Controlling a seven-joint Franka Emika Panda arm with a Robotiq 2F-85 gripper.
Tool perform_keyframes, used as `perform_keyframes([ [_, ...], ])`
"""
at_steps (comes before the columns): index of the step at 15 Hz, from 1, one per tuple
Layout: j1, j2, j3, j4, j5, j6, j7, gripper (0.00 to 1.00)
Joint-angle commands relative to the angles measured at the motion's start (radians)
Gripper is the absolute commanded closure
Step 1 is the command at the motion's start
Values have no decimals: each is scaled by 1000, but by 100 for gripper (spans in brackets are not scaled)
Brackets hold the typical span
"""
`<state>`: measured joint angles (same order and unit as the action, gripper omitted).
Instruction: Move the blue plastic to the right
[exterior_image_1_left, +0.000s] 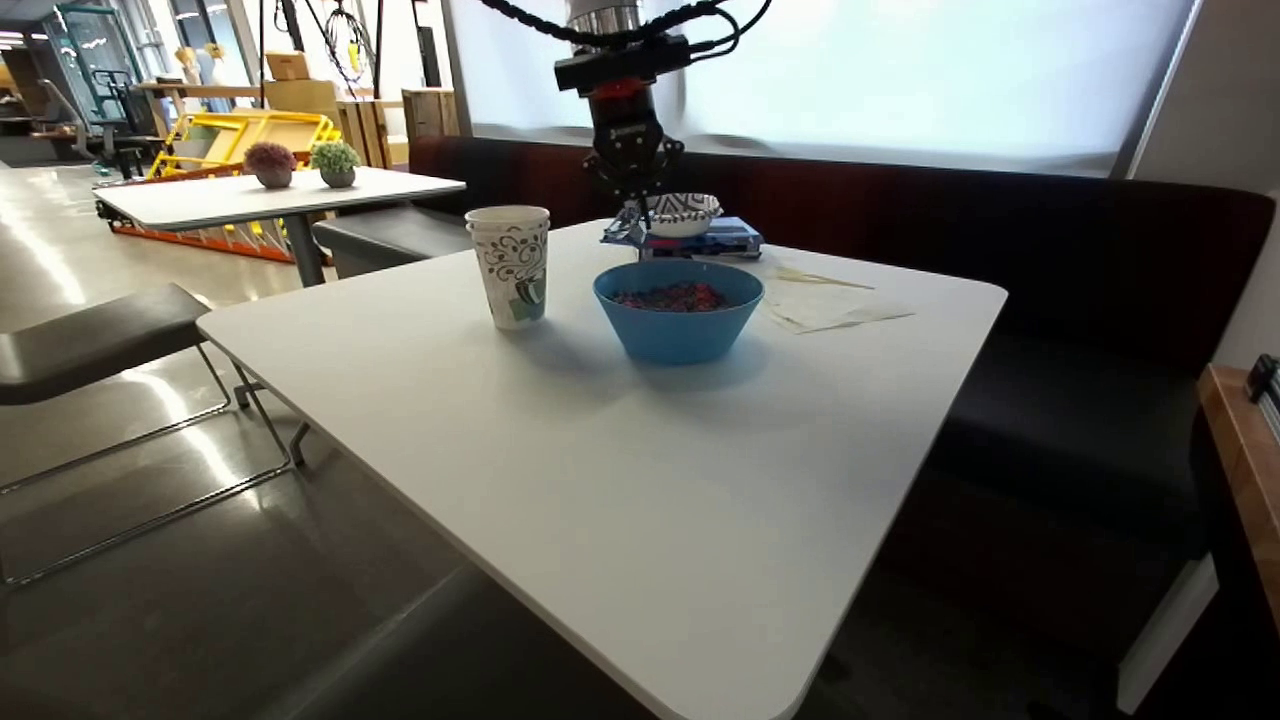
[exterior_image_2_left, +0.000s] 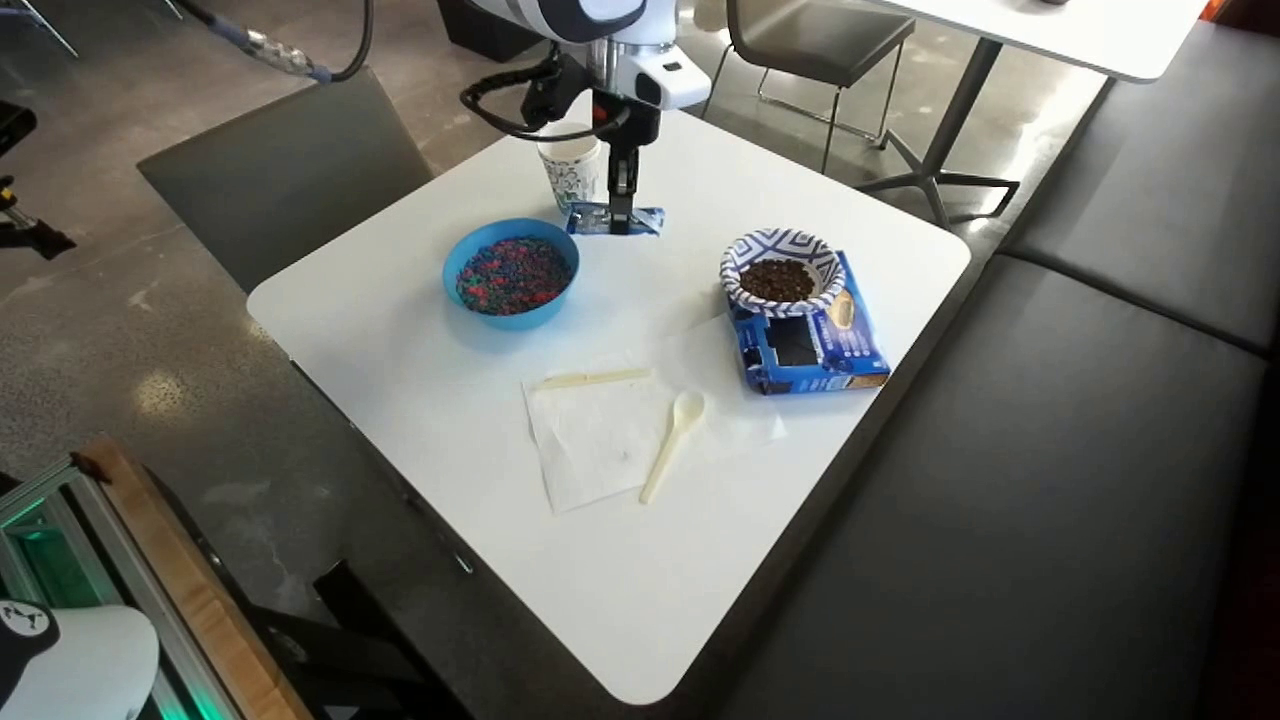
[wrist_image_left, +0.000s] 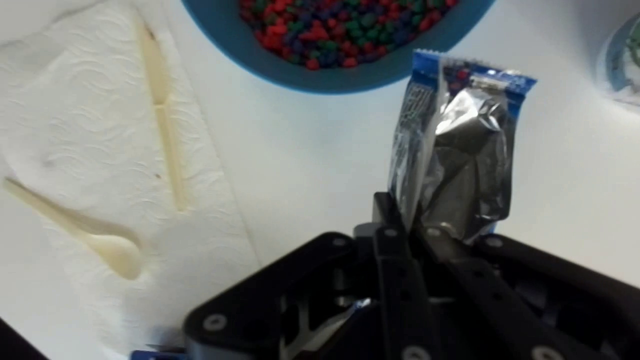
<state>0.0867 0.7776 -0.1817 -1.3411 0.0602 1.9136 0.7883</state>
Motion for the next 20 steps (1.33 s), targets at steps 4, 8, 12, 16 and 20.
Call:
perform_keyframes([
  [4, -26, -86, 1, -110, -44, -2, 95, 99],
  [8, -23, -76, 9, -100, -42, -2, 94, 99],
  [12, -10, -68, -39, -98, -152, -79, 113, 100],
  [16, -40, -97, -72, -144, -266, -201, 60, 100],
  [20, -86, -94, -83, -158, -380, -250, -75, 100],
])
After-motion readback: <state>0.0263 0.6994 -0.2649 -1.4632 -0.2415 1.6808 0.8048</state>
